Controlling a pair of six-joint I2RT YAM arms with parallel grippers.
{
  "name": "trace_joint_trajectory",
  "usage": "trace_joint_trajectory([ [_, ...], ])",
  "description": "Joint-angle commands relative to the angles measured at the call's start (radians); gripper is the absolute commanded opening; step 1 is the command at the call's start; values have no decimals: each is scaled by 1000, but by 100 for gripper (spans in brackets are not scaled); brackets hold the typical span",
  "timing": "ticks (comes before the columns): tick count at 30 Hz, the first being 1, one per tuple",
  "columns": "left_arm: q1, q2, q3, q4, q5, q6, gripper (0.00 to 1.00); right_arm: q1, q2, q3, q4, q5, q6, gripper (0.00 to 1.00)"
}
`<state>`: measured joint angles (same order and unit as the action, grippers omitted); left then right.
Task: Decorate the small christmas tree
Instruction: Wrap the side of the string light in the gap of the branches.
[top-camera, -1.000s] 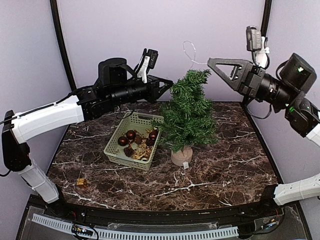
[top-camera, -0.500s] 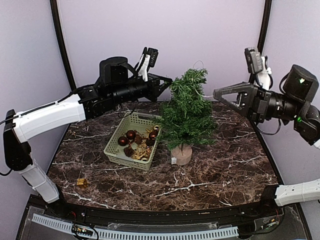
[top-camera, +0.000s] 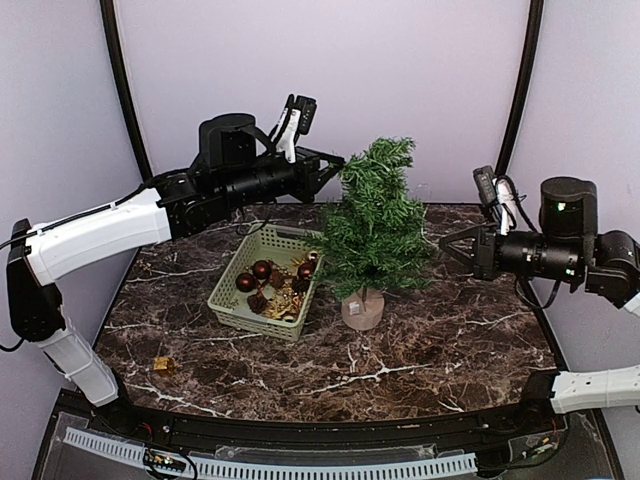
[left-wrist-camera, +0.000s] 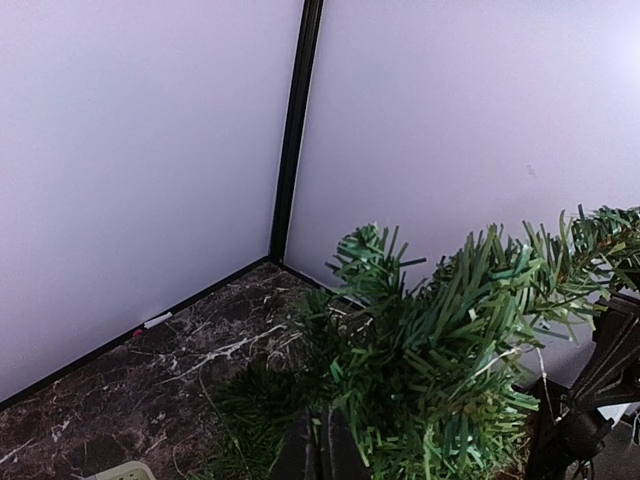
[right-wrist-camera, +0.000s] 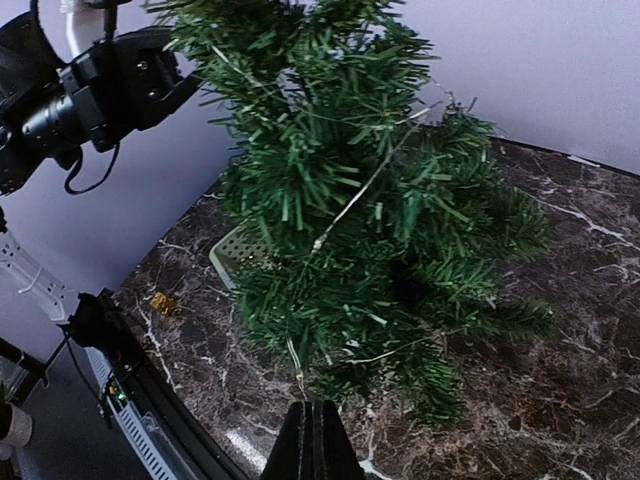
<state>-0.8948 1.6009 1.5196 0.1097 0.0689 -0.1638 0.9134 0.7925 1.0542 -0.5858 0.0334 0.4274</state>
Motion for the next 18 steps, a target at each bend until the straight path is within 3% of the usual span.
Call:
trace_joint_trajectory([
  [1, 6, -19, 24, 24, 19, 14, 0, -33, -11, 46, -35, 170, 8, 0],
  [10, 5, -29, 2, 39, 48, 25, 0, -176, 24, 79, 22, 199, -30, 0],
  [18, 7, -44, -17, 51, 83, 39, 0, -409, 148, 77, 126, -25, -56, 0],
])
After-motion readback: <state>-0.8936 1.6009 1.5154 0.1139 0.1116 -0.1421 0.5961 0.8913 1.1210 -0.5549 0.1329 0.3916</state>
